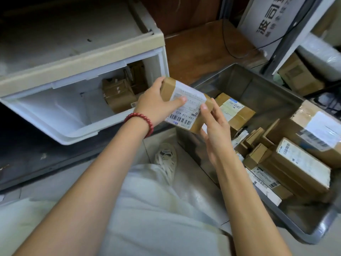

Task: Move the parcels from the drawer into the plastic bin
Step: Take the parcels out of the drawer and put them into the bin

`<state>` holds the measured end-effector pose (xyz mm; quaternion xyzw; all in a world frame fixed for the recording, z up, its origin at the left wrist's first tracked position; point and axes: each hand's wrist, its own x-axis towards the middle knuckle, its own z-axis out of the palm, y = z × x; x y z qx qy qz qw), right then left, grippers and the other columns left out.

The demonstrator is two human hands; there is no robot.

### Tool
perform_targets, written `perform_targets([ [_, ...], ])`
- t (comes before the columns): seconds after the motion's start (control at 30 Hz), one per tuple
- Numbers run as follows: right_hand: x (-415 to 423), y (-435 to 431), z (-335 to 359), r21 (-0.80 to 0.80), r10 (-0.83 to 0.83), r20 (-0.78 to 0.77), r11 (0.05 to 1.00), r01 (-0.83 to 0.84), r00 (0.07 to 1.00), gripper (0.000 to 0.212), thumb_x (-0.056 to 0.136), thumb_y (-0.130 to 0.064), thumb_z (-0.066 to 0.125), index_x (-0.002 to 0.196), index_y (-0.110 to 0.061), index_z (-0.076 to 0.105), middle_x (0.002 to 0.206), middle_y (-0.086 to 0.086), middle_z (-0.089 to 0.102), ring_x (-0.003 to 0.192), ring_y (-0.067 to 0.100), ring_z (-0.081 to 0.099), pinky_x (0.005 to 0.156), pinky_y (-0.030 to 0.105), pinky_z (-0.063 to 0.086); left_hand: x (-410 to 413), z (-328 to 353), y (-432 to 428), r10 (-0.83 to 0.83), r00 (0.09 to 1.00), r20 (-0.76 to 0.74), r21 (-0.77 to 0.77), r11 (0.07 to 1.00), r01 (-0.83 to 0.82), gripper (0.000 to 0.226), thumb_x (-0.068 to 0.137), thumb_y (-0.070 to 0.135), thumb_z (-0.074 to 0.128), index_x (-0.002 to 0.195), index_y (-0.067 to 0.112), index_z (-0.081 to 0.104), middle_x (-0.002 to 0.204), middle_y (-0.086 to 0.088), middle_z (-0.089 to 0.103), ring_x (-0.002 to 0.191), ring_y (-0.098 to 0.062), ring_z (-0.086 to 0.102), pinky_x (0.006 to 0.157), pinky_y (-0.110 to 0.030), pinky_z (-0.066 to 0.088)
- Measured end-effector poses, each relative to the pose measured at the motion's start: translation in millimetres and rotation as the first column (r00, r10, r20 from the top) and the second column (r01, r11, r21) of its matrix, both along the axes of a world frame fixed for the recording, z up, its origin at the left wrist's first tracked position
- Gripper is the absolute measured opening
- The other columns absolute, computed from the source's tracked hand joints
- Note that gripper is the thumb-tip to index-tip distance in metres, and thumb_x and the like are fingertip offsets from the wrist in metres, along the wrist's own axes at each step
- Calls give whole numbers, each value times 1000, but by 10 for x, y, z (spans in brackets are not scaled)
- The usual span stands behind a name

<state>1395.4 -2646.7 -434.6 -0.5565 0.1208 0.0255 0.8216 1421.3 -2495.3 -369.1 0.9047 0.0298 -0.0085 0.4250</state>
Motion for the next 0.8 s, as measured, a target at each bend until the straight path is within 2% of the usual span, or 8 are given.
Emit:
perform_targets([
  [0.1,63,-260,-66,17,-70,-53,997,71,996,49,94,-36,60,141,-31,47,132,-6,60,104,0,64,67,13,51,163,-72,-334,-39,999,7,21,999,39,72,82,44,69,143,32,34,129,0,53,114,-16,54,96,-34,48],
  [0.17,107,-424,-107,16,-107,-87,994,109,990,50,90,-39,64,137,-35,46,136,-2,57,109,5,63,71,17,49,194,-175,-471,-41,999,-6,-30,999,41,72,82,42,70,144,33,34,132,-1,52,116,-14,52,98,-29,45],
  [0.3,144,-696,-233,-4,-128,-68,992,128,989,49,87,-35,70,127,-34,41,109,-4,72,92,5,70,62,16,53,237,-404,-613,-73,997,-33,-162,985,66,66,79,38,74,138,29,47,119,16,59,103,5,53,89,-15,41],
  [0.43,153,-877,-356,-114,-162,-143,983,147,976,84,74,-46,79,139,-33,28,119,-3,65,101,12,69,83,35,58,494,-407,-792,-129,990,-65,-176,978,116,62,80,32,75,134,26,46,119,13,59,103,-1,55,94,-24,46],
  [0.5,196,-927,-402,-152,-250,-191,963,223,949,96,69,-49,81,144,-31,24,126,-4,58,104,9,66,86,34,56,600,-380,-886,-208,974,-88,-156,969,193,63,83,30,72,138,26,42,129,8,58,108,-7,55,96,-29,45],
  [0.57,291,-968,-464,-290,-353,-171,911,295,920,98,68,-49,82,145,-29,24,132,-4,52,111,8,58,84,25,51,679,-391,-942,-292,953,-79,-21,956,291,61,87,30,67,141,27,39,135,5,54,119,-12,50,100,-35,41],
  [0.7,553,-1068,-622,-528,-424,-161,800,285,891,104,67,-56,80,147,-21,25,142,1,47,128,19,47,106,43,42,827,-430,-962,-406,914,-17,493,791,361,55,91,35,58,142,35,37,136,7,53,129,-21,42,105,-48,32],
  [0.8,739,-1127,-727,-601,-377,-213,778,183,901,102,67,-56,79,147,-18,28,139,3,49,126,21,49,107,44,41,906,-481,-942,-399,917,-14,578,745,333,52,93,37,55,142,35,38,135,5,54,127,-22,43,103,-48,32],
])
